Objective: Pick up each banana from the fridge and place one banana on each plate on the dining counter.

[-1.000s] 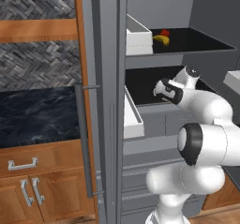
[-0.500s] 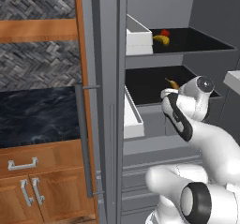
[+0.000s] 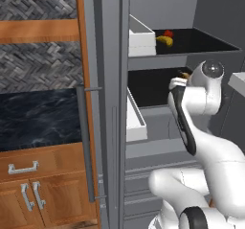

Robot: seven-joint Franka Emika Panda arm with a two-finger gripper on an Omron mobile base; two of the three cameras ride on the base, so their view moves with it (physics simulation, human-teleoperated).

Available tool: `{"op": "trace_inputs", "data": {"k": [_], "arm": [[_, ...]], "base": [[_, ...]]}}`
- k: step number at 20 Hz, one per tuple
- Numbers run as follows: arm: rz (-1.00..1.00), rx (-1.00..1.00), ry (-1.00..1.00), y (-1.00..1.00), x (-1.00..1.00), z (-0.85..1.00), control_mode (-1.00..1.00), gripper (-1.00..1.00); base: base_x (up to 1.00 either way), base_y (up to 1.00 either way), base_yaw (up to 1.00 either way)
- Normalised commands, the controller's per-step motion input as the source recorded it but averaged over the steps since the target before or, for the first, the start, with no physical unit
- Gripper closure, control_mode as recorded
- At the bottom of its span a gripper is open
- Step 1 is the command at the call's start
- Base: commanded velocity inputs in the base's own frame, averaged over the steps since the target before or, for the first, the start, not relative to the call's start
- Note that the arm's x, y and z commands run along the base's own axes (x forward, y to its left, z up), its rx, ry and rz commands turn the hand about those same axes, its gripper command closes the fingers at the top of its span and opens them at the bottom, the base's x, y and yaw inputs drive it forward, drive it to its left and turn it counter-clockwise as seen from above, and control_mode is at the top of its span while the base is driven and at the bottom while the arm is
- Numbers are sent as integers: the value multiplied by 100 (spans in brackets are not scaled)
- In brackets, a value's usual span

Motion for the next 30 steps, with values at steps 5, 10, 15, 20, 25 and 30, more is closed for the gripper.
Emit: {"op": "trace_inputs", "data": {"k": [5, 10, 15, 20, 25, 30], "arm": [[-3, 4, 18, 0, -56, 57, -100, 100], [2, 2, 11, 0, -79, 31, -100, 100], [6, 0, 2, 0, -90, 7, -100, 100], [5, 0, 0, 2, -76, -1, -100, 100], [3, -2, 2, 8, -16, -9, -100, 100], [5, -5, -5, 8, -22, -17, 100, 100]], "base": [[0, 0, 0], [0, 0, 0], [0, 0, 0], [0, 0, 0], [0, 0, 0], [-28, 4, 9]]}}
